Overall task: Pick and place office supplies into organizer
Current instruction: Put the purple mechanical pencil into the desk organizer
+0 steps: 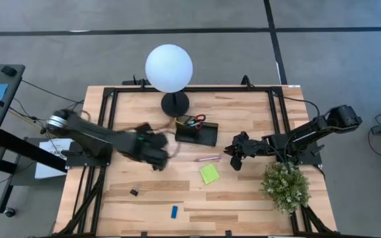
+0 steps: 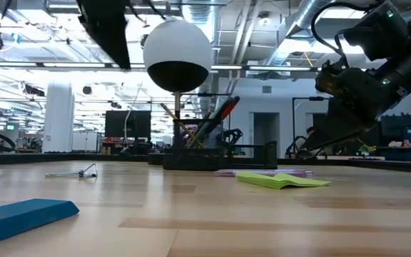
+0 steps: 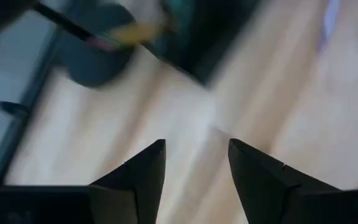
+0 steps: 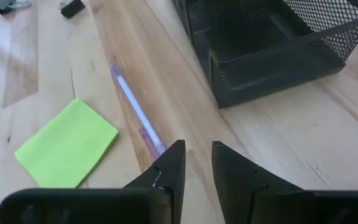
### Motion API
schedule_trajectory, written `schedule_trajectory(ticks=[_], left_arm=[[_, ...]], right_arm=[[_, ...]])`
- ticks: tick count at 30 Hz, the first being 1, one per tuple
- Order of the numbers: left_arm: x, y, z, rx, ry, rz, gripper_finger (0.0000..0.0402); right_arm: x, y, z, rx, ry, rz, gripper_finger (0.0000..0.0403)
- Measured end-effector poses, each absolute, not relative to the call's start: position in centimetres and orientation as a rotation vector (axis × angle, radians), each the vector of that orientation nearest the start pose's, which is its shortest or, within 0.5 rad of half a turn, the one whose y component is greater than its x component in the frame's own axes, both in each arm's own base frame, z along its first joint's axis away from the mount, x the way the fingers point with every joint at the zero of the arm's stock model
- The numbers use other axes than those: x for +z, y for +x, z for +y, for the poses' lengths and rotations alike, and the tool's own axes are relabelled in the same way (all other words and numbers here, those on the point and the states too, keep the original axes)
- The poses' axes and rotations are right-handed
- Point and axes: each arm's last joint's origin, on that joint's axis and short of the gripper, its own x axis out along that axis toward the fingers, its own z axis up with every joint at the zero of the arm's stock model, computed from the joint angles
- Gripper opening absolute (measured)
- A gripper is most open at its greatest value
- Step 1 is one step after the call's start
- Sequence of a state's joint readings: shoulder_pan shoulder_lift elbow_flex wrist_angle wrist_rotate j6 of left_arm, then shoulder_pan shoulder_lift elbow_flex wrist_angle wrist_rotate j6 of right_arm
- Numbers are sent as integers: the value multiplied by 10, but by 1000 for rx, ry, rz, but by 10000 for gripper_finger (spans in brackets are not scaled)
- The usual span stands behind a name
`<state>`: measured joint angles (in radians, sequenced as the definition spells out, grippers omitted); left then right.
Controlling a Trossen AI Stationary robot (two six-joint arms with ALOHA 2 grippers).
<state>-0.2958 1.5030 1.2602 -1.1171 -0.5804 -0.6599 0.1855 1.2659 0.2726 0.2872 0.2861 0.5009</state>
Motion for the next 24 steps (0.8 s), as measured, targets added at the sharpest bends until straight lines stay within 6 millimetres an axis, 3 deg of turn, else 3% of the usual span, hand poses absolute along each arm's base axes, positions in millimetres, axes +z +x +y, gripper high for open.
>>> schedule_trajectory(ticks=[2,4,7,13,16,18,24], left_arm=[[287,246,-64,687,-19,897,171],[278,233,-65,722,-69,710,171],[241,229,-69,629,-214,519,171],[168,243,-67,282,-370,207,171],[147,255,-60,295,-341,152,171],[129,264,-53,281,-323,211,171],[95,299,-39,221,-484,332,171]], right_arm=[[121,196,28,-266,320,642,72],[121,196,28,-264,322,635,72],[122,196,28,-260,317,630,72],[124,198,28,-240,272,606,72],[126,199,28,-232,264,590,72],[126,200,29,-229,263,589,72],[126,199,30,-223,261,589,72]])
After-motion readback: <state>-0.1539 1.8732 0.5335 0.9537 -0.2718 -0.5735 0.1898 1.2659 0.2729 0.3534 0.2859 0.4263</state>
